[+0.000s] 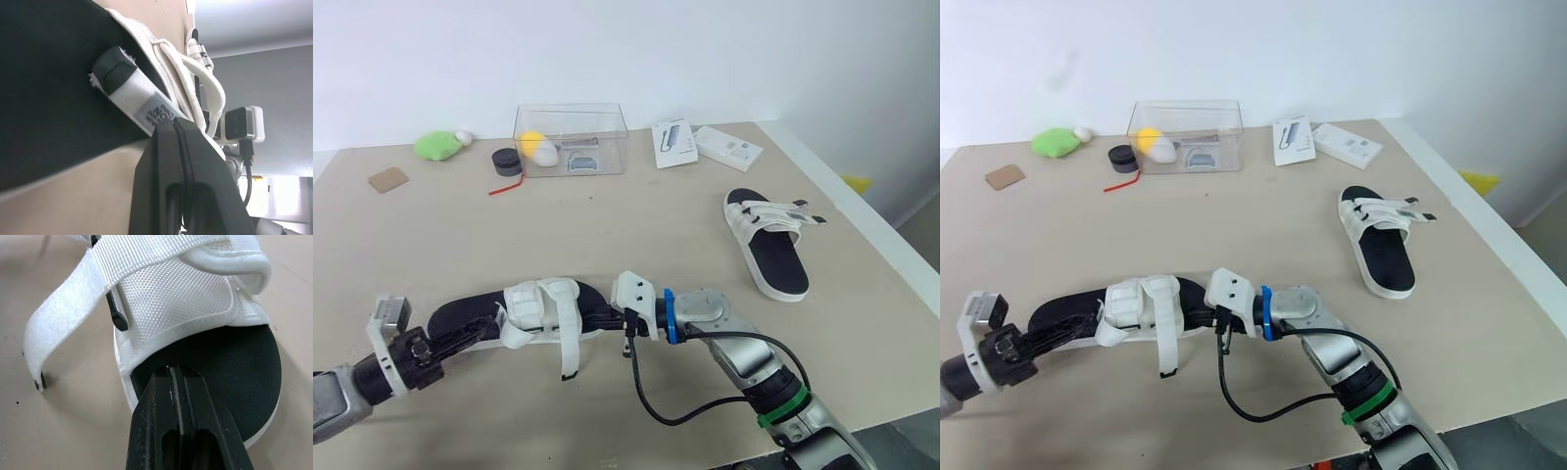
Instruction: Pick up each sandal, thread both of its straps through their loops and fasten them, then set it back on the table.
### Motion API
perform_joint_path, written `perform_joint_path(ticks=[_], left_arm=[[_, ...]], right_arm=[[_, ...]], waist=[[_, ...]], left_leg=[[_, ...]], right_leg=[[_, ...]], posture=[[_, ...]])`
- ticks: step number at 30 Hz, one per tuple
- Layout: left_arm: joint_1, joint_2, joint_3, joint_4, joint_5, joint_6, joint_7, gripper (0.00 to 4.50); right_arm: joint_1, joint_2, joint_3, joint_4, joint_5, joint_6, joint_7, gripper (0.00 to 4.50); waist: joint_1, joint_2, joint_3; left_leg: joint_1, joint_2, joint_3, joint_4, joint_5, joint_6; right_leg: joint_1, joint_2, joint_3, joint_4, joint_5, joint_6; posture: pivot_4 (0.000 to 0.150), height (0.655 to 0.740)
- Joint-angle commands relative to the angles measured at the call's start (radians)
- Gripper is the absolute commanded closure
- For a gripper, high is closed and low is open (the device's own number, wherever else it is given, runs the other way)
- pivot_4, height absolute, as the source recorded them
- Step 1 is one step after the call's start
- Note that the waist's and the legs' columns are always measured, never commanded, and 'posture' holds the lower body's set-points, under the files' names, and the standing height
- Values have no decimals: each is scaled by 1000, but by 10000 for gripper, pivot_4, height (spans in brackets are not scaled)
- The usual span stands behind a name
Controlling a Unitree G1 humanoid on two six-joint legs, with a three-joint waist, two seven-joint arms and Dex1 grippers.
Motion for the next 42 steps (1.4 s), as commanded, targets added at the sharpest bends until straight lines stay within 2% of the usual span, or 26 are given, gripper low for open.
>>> perform_joint_path(ticks=[1,3,5,7,8,15,20,24,25,27,28,32,34,38,42], left_arm=[[5,3,30,-22,-10,7,-45,31934],[17,1,21,-25,-10,10,-51,22879],[30,-12,5,-42,-10,5,-48,8765],[30,-41,-17,-68,-10,-13,-24,1976],[26,-55,-26,-79,-10,-26,-6,496],[-57,-150,-64,-92,-10,-76,90,496],[-92,-229,-39,-91,-10,-112,180,496],[-97,-243,-23,-84,-10,-107,208,9372],[-96,-246,-20,-87,-10,-106,210,14391],[-93,-254,-11,-93,-10,-111,223,15741],[-91,-255,-6,-95,-10,-112,225,22858],[-95,-249,20,-86,-10,-115,238,33562],[-98,-244,28,-77,-10,-111,238,43494],[-110,-218,52,-55,-10,-100,220,44549],[-120,-163,79,-68,-10,-75,138,44549]], right_arm=[[19,-7,27,41,-30,17,1,45000],[19,-7,28,41,-30,16,1,45000],[21,-8,27,39,-29,16,1,45000],[23,-9,26,36,-30,18,-1,45000],[24,-10,26,35,-30,19,-1,45000],[23,-12,28,35,-32,19,-1,45000],[21,-14,25,35,-33,20,-2,45000],[20,-15,25,36,-34,19,-1,45000],[19,-15,25,36,-34,18,-1,45000],[19,-14,26,37,-34,18,-1,45000],[19,-14,25,37,-34,18,0,45000],[18,-13,25,39,-33,17,1,45000],[18,-12,25,39,-33,18,1,45000],[18,-10,24,42,-32,18,-1,45000],[15,-10,24,43,-32,17,0,45000]], waist=[[0,0,0],[0,0,0],[0,0,0],[0,0,0],[0,0,0],[2,2,-2],[4,3,-3],[6,3,-4],[6,3,-4],[5,3,-4],[5,3,-4],[5,3,-4],[5,3,-4],[6,4,-4],[5,4,-4]], left_leg=[[0,0,0,0,0,0],[0,0,0,0,0,0],[0,0,0,0,0,0],[0,1,0,0,0,0],[0,0,0,0,0,0],[1,-1,0,0,0,0],[2,-1,-1,0,0,0],[2,-1,-1,0,0,0],[2,-1,-1,0,0,0],[2,-1,-1,0,0,0],[2,-1,-1,0,0,0],[1,0,-1,0,0,0],[1,0,-1,0,0,0],[2,-1,-1,0,0,0],[2,0,-1,0,0,0]], right_leg=[[0,0,0,0,0,0],[0,0,0,0,0,-1],[0,0,0,0,0,-1],[0,0,0,0,-1,-1],[0,0,0,0,-1,-1],[1,-1,0,0,0,0],[2,-1,0,0,1,1],[2,-1,1,0,3,4],[2,0,1,0,3,4],[2,0,1,0,3,4],[2,1,1,0,3,4],[2,1,1,0,2,4],[2,1,1,0,2,4],[2,1,1,0,1,1],[2,1,1,0,1,1]], posture=[[1500,7400],[1500,7400],[1500,7400],[1500,7400],[1500,7400],[1500,7400],[1500,7400],[1500,7400],[1500,7400],[1500,7400],[1500,7400],[1500,7400],[1500,7400],[1500,7400],[1500,7400]])
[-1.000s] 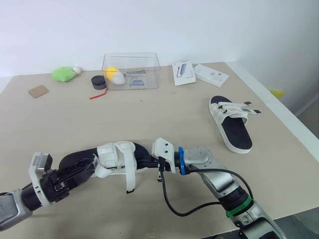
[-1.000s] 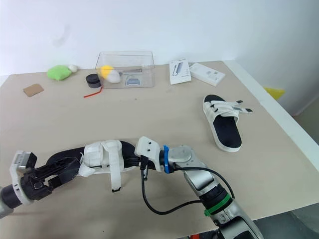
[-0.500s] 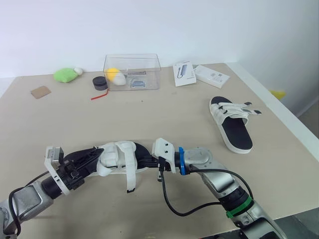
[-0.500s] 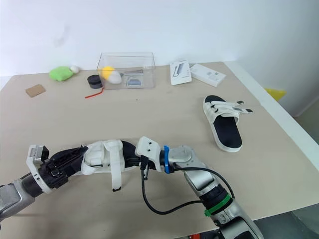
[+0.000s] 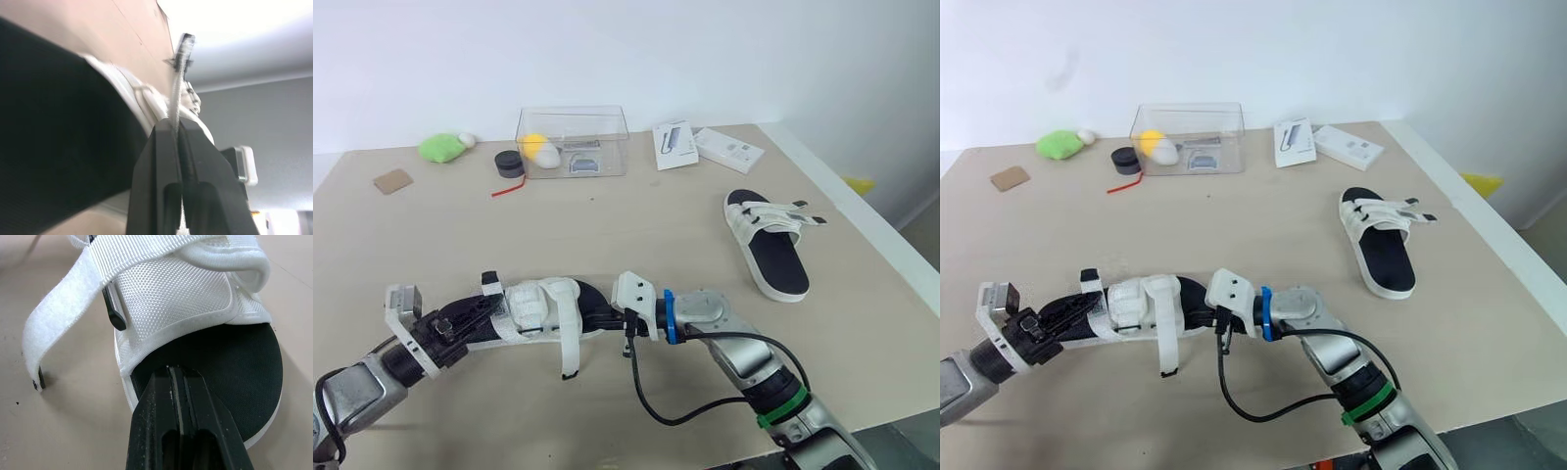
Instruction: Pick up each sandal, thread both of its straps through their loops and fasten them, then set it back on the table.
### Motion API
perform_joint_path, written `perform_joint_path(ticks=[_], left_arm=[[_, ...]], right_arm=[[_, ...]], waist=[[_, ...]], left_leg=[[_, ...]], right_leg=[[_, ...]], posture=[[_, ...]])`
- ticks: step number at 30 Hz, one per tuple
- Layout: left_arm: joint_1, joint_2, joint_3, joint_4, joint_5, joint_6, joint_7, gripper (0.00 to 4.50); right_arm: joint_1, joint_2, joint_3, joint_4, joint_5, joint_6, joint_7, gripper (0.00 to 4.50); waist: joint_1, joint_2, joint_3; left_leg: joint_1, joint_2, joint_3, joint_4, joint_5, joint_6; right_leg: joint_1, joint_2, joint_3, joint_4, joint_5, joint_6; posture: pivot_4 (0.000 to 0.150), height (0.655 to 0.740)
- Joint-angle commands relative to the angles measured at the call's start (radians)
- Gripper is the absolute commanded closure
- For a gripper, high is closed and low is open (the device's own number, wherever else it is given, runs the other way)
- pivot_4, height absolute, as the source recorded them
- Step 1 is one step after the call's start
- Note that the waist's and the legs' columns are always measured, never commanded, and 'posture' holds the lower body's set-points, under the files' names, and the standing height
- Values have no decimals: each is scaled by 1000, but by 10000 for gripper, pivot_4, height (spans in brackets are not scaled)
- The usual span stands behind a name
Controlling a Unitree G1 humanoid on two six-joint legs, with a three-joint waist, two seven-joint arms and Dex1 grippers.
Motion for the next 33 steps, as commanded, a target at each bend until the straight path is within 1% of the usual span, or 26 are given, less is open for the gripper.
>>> perform_joint_path(ticks=[1,4,7,9,13,15,17,20,23,33], left_arm=[[0,81,58,-10,-1,36,-104,44549],[-28,119,77,-21,-1,53,-204,44549],[-79,135,35,-42,-1,41,-223,44549],[-114,137,12,-37,-1,23,-214,44549],[-217,127,-61,10,-1,-34,-120,44549],[-244,131,-105,33,0,-68,-65,44549],[-283,115,-148,52,34,-98,-24,44549],[-285,118,-181,37,88,-99,-27,44549],[-276,128,-204,30,176,-99,-52,44549],[-256,135,-211,52,331,-76,-155,44549]], right_arm=[[13,-10,22,38,-28,24,3,45000],[12,-9,22,39,-28,25,3,45000],[10,-8,22,39,-28,27,3,45000],[10,-6,23,39,-28,28,1,45000],[12,-7,22,34,-28,31,-1,45000],[14,-7,22,33,-29,31,-3,45000],[19,-8,19,26,-29,36,-9,45000],[24,-10,16,18,-30,41,-13,45000],[26,-11,14,14,-28,45,-15,45000],[23,-8,17,18,-32,42,-15,45000]], waist=[[0,0,0],[-1,-2,1],[-3,-2,1],[-2,-3,1],[-4,-3,1],[-5,-4,1],[-5,-4,1],[-2,-4,1],[-2,-4,2],[-2,-4,2]], left_leg=[[0,0,0,0,0,0],[-1,1,1,0,0,0],[-1,1,1,-1,0,-1],[-2,1,0,-1,0,-1],[-2,1,1,-1,0,-1],[-2,1,0,-1,0,-1],[-2,2,1,-1,0,-1],[-2,1,0,-1,-1,-1],[-2,1,1,-1,-1,-1],[-2,1,1,-1,-1,-1]], right_leg=[[0,0,0,0,0,0],[-1,1,0,0,0,0],[-2,1,0,0,-1,-2],[-2,1,0,0,-1,-2],[-2,1,0,0,-1,-2],[-2,1,0,0,1,2],[-2,2,1,0,1,2],[-2,1,0,0,1,2],[-2,1,0,0,1,2],[-2,1,0,0,1,2]], posture=[[1500,7400],[1500,7400],[1500,7400],[1500,7400],[1500,7400],[1500,7400],[1500,7400],[1500,7400],[1500,7400],[1500,7400]])
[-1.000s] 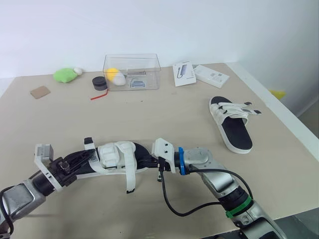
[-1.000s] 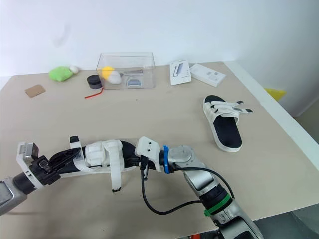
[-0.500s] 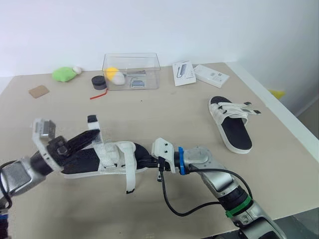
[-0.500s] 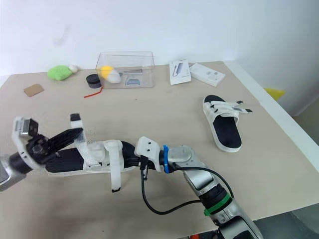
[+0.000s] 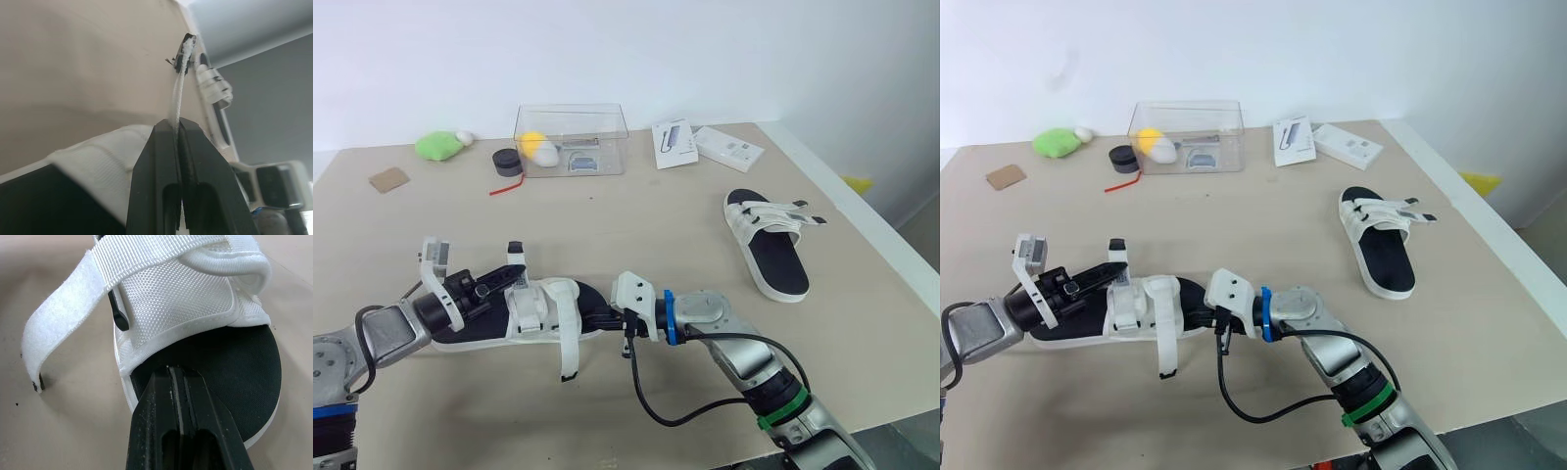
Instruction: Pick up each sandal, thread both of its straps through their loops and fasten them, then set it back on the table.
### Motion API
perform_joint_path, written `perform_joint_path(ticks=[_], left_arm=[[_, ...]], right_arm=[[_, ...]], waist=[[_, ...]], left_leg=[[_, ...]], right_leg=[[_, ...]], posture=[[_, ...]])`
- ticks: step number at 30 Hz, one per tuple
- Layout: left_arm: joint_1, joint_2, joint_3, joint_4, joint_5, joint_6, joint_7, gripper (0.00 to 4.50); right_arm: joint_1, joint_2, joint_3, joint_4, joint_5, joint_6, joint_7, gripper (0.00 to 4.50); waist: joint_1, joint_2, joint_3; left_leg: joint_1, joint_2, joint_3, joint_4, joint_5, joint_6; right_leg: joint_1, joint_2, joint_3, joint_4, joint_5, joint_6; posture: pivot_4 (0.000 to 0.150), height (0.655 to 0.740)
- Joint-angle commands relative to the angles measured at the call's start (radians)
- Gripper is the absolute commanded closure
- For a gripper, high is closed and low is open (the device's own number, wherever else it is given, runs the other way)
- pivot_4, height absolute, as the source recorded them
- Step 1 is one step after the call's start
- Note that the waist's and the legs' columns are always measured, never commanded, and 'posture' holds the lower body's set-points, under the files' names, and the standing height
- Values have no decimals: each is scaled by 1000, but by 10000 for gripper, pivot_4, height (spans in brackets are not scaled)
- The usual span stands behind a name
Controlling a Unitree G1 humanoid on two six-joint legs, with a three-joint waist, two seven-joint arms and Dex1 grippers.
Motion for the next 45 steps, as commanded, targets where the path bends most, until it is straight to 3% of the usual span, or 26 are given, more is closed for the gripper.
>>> perform_joint_path(ticks=[1,9,15,18,19,21,23,25,29,35,40,45], left_arm=[[-1,12,-1,-6,53,1,-35,44549],[-29,-2,-31,-4,169,3,-115,44549],[-13,16,-76,-30,328,-1,-155,44549],[-9,17,-74,-47,377,-10,-170,35342],[-10,17,-72,-49,389,-11,-175,35342],[-14,18,-62,-51,407,-10,-186,24980],[-19,23,-51,-49,414,-9,-198,22134],[-23,32,-55,-49,446,-19,-209,13178],[-58,31,-43,-33,488,-51,-228,1740],[-105,47,-19,-19,509,-59,-275,771],[-88,83,-93,-31,609,-57,-361,771],[-74,129,-195,-11,812,-151,-438,771]], right_arm=[[17,-11,24,36,-33,26,-7,45000],[19,-11,24,31,-34,31,-13,45000],[20,-12,22,30,-32,30,-17,45000],[20,-12,22,29,-31,31,-17,45000],[20,-12,23,28,-31,31,-17,45000],[19,-11,23,30,-30,30,-16,45000],[17,-11,24,32,-30,29,-15,45000],[15,-10,24,35,-29,28,-15,45000],[10,-7,26,41,-29,25,-14,45000],[8,-5,24,45,-28,24,-13,45000],[5,-3,23,48,-29,23,-13,45000],[6,-5,21,45,-29,23,-15,45000]], waist=[[0,0,0],[0,0,0],[-1,0,0],[-1,0,0],[-1,0,0],[-1,0,0],[-1,1,0],[-1,1,0],[-1,3,0],[-5,2,0],[-6,2,0],[-6,3,0]], left_leg=[[0,0,0,0,0,0],[0,0,0,0,0,0],[1,0,0,0,0,0],[1,0,0,0,0,0],[1,0,0,0,0,0],[1,0,0,0,0,0],[1,0,0,0,0,0],[1,0,-1,0,0,0],[2,0,-1,0,1,1],[0,0,0,0,0,0],[-1,0,0,0,0,0],[0,0,1,0,0,0]], right_leg=[[0,0,0,0,0,0],[0,0,0,0,0,0],[0,0,0,0,0,0],[0,0,0,0,0,0],[0,0,0,0,0,0],[1,0,0,0,0,0],[1,0,0,0,0,1],[1,0,0,0,0,1],[2,0,0,0,0,0],[0,0,0,0,1,1],[-1,1,0,0,1,1],[-1,0,0,0,1,1]], posture=[[1500,7400],[1500,7400],[1500,7400],[1500,7400],[1500,7400],[1500,7400],[1500,7400],[1500,7400],[1500,7400],[1500,7400],[1500,7400],[1500,7400]])
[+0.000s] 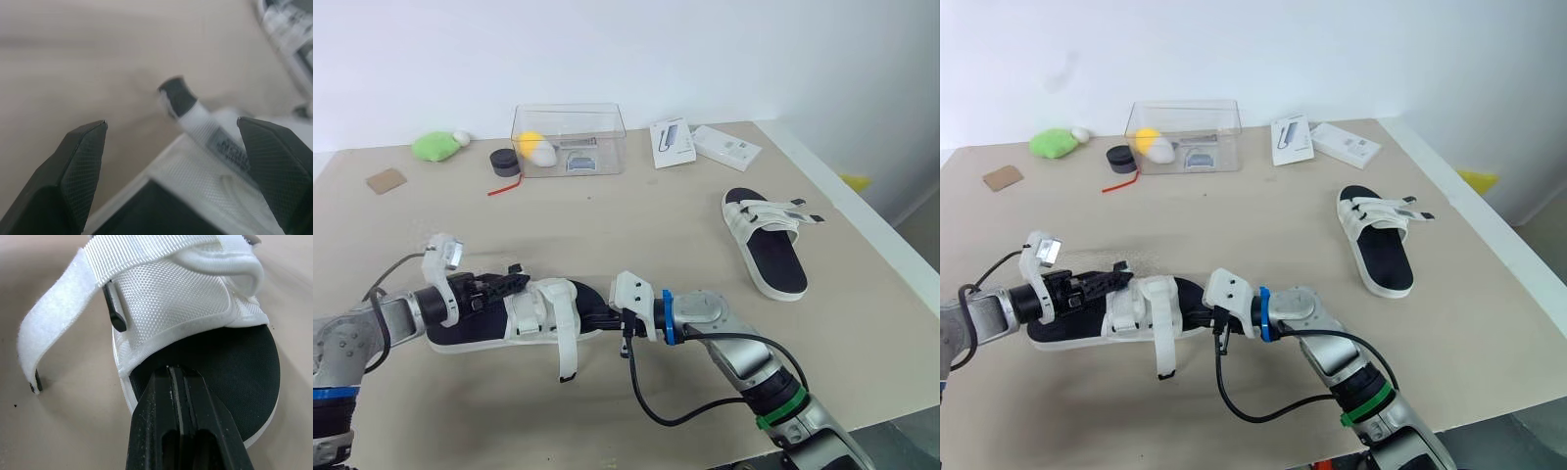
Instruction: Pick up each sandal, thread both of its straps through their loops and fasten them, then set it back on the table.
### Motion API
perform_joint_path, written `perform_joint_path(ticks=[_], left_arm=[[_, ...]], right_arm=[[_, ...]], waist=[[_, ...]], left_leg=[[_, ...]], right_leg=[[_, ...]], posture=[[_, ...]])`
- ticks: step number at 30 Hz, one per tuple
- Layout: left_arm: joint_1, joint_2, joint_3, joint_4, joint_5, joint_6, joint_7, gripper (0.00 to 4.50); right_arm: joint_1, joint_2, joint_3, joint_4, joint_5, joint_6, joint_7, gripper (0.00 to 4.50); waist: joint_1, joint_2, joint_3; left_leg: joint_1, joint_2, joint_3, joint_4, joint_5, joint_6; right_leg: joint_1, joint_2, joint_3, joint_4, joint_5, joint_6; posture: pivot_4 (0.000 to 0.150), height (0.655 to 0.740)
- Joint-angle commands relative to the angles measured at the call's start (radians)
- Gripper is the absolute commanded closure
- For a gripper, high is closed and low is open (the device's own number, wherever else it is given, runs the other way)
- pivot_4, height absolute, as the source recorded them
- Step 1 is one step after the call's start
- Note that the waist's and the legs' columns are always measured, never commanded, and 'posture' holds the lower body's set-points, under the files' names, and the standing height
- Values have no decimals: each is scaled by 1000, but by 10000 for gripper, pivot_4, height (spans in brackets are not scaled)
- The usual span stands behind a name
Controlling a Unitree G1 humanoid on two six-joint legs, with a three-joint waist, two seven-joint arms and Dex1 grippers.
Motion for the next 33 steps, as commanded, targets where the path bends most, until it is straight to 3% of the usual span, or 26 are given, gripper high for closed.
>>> perform_joint_path(ticks=[1,8,10,14,19,23,27,31,33], left_arm=[[6,23,-43,21,135,-74,-54,771],[-6,17,-5,37,187,-114,-126,771],[-27,10,71,4,92,-59,-144,771],[-99,30,300,-24,-376,169,-108,771],[67,151,367,-169,-590,329,-159,771],[235,206,422,-300,-616,363,-227,771],[369,219,420,-442,-513,326,-292,771],[456,169,354,-529,-421,252,-305,771],[496,155,306,-571,-311,185,-305,771]], right_arm=[[11,-10,15,36,-29,22,-5,45000],[11,-12,13,34,-29,23,-5,45000],[13,-14,11,30,-27,25,-4,45000],[21,-17,10,19,-25,33,-4,45000],[26,-21,14,13,-24,34,-1,45000],[34,-24,19,5,-22,37,3,45000],[42,-24,24,-8,-17,45,5,45000],[47,-28,30,-20,-16,51,11,45000],[53,-35,29,-31,-14,58,14,45000]], waist=[[0,2,0],[0,2,0],[-1,1,0],[1,-8,4],[-6,-2,6],[-6,-2,6],[-3,-2,8],[-1,0,8],[-1,0,8]], left_leg=[[0,0,0,0,0,0],[1,0,0,0,0,1],[0,0,1,0,0,0],[-3,2,-1,0,0,1],[-1,1,-1,-1,-2,0],[-1,2,-1,-1,-4,-3],[0,1,-1,0,-3,-3],[0,1,-1,0,-3,-3],[-1,1,-1,-1,-3,-3]], right_leg=[[0,0,0,0,0,0],[1,0,0,0,0,0],[0,0,0,0,0,0],[-1,0,-1,0,0,0],[-1,-1,1,0,-2,2],[-2,-2,2,0,-4,2],[-1,-1,1,0,-7,-4],[-1,-1,1,0,-8,-5],[-1,-1,1,0,-7,-5]], posture=[[1500,7400],[1500,7400],[1500,7400],[1500,7400],[1500,7400],[1500,7400],[1500,7400],[1500,7400],[1500,7400]])
